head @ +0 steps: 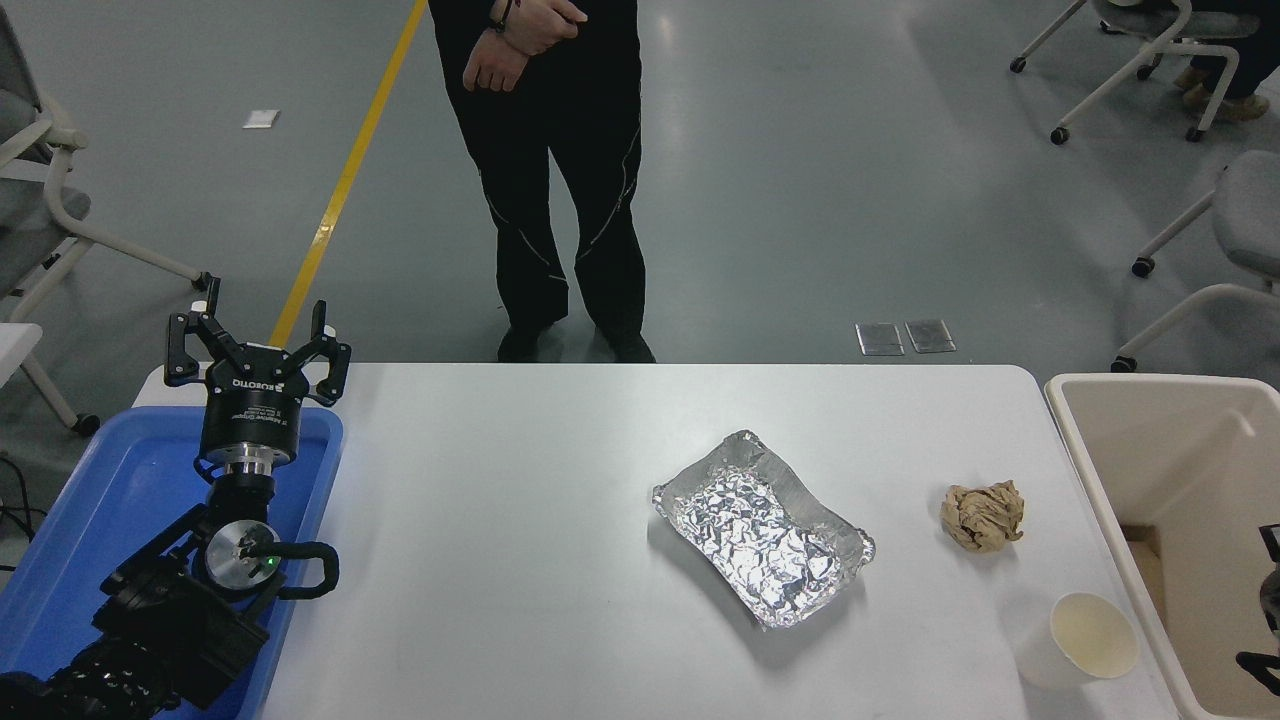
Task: Pick up paper cup place in dustbin
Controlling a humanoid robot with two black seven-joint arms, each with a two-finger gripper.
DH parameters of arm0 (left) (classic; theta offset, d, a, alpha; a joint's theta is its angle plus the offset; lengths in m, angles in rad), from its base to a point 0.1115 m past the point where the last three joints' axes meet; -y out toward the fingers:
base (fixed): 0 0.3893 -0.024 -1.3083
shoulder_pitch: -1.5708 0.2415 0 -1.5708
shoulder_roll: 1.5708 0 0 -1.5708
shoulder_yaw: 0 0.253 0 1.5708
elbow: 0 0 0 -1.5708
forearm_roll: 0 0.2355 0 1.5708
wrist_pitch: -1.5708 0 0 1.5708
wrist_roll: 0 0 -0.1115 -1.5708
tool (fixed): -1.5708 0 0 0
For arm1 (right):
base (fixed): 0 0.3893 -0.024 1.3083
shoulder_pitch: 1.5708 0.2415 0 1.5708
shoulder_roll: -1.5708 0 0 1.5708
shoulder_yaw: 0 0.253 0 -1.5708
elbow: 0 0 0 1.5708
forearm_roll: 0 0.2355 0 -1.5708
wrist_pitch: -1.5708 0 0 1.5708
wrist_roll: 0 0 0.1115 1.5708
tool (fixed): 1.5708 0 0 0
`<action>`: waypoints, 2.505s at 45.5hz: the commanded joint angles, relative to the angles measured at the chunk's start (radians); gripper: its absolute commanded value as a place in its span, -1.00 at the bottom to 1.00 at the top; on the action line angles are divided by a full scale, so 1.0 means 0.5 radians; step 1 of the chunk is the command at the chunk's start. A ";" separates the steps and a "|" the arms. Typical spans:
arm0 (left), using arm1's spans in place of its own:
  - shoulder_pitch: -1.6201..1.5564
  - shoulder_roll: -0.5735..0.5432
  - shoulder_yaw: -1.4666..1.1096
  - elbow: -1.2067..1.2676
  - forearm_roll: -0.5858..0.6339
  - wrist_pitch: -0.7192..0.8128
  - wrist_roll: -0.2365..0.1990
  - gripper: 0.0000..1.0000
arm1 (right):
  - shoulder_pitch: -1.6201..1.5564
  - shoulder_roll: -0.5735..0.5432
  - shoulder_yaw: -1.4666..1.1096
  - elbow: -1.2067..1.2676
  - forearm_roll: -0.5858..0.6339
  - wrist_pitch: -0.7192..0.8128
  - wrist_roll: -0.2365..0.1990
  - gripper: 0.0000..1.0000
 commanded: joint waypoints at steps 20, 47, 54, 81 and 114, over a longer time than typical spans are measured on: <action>0.003 -0.003 0.000 -0.002 0.000 0.000 0.000 0.98 | -0.019 0.004 0.001 0.000 0.002 -0.002 0.003 -1.00; 0.006 -0.003 0.003 0.001 0.000 -0.003 0.000 0.98 | 0.159 0.108 0.023 0.037 0.014 0.010 0.006 -1.00; 0.006 -0.003 0.009 -0.002 0.000 -0.003 0.000 0.98 | 0.288 -0.024 0.001 0.184 -0.028 0.041 0.009 -1.00; 0.006 0.000 0.018 -0.002 0.003 -0.021 0.003 0.98 | 0.641 -0.677 0.004 1.285 -0.133 0.044 0.009 1.00; 0.003 0.000 0.021 -0.005 0.000 -0.021 0.006 0.98 | 1.494 -0.454 -1.045 1.684 -0.038 0.007 -0.007 1.00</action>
